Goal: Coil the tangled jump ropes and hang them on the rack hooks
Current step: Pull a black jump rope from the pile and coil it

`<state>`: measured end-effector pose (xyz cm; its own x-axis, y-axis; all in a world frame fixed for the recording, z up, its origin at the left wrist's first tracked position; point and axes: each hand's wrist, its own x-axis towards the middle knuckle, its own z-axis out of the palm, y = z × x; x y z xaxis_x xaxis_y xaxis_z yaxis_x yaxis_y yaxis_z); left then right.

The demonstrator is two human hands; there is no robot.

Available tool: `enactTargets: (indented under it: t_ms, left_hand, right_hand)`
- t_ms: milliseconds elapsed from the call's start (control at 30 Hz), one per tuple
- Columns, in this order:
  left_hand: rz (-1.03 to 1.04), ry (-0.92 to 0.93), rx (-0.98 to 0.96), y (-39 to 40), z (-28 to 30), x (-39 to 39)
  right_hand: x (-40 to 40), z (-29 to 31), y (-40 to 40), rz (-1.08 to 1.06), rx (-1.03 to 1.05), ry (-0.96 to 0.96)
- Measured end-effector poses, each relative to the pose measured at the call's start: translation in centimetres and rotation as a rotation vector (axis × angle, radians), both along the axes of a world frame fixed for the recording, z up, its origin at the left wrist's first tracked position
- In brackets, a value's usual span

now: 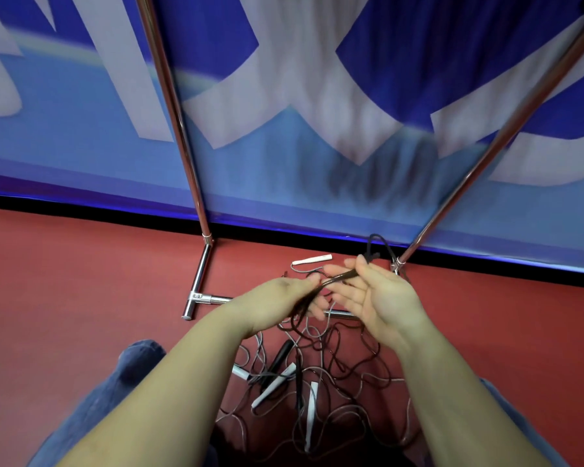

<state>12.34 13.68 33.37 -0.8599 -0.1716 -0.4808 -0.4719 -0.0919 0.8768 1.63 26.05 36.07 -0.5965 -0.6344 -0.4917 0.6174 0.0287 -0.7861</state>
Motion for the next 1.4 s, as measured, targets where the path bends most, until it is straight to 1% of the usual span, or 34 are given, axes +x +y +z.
enactTargets:
  t_ms: [67,200,300,367,400,500,533,567,633,700,767,833,900,933,1000,1033,1100,1133,1233,1267,1333,1400]
  left_hand:
    - [-0.039,-0.029,-0.052,0.2,0.1,0.1]
    - [-0.075,0.021,0.003,0.6,0.2,0.0]
    - [-0.035,0.044,-0.03,0.6,0.2,-0.2]
    - [0.096,0.065,-0.004,0.5,0.5,-0.5]
    - [0.182,0.082,0.036,0.3,0.6,-0.6]
    - [0.436,0.14,0.208,-0.4,0.7,-0.9]
    - [0.499,0.155,0.258,-0.5,0.7,-0.9]
    - [0.547,0.167,0.295,-0.5,0.6,-0.9]
    - [0.629,0.185,0.352,-0.6,0.7,-1.0]
    - [0.737,0.202,0.401,-0.7,0.9,-1.1]
    - [0.842,0.232,0.441,-0.9,0.8,-1.3]
    - [0.905,0.283,0.496,-1.4,0.7,-1.2]
    - [0.847,0.289,0.48,-1.7,0.6,-1.2]
    - [0.767,0.256,0.413,-1.6,0.5,-1.2]
    - [0.562,0.157,0.214,-1.0,-0.4,-1.2]
    - [0.447,0.121,0.137,-0.6,-0.7,-1.2]
    - [0.241,0.106,0.047,0.0,-1.3,-1.0]
    - [0.178,0.095,0.005,0.2,-1.2,-0.9]
    - [0.098,0.039,-0.171,0.4,-1.2,-0.6]
    - [0.052,0.049,-0.205,0.5,-1.4,-0.6]
    - [-0.011,0.071,-0.203,1.0,-1.5,-0.6]
    - [-0.005,0.102,-0.185,1.1,-1.5,-0.7]
  right_hand:
    - [-0.7,0.0,0.2,-0.047,0.009,0.061]
    - [-1.6,-0.1,0.6,-0.144,0.04,0.2]
    - [-1.8,-0.6,0.8,-0.118,0.128,0.335]
    - [-1.7,-0.8,0.7,-0.012,0.191,0.403]
    - [-1.5,-0.9,0.6,0.098,0.225,0.415]
    - [0.0,-1.7,0.6,0.595,0.318,0.479]
    - [0.6,-2.3,0.6,0.726,0.329,0.53]
    - [1.2,-3.1,0.6,0.804,0.358,0.614]
    - [1.7,-4.2,0.5,0.812,0.45,0.774]
    - [1.7,-4.3,0.3,0.751,0.502,0.812]
    - [1.8,-4.1,0.1,0.719,0.505,0.822]
    - [2.1,-3.7,-0.3,0.664,0.465,0.763]
    - [2.1,-3.0,-0.8,0.501,0.36,0.556]
    - [1.9,-2.5,-1.0,0.41,0.303,0.439]
    - [1.4,-1.6,-1.1,0.252,0.197,0.264]
    - [1.0,-1.3,-1.0,0.188,0.148,0.197]
    - [0.5,-0.8,-0.7,0.089,0.077,0.089]
    - [0.3,-0.7,-0.6,0.053,0.059,0.053]
    - [0.1,-0.4,-0.4,-0.028,0.012,-0.018]
    - [-0.1,-0.4,-0.3,-0.06,-0.014,-0.032]
    - [-0.8,-0.2,-0.1,-0.119,-0.074,-0.054]
    - [-1.3,0.2,0.0,-0.141,-0.109,-0.055]
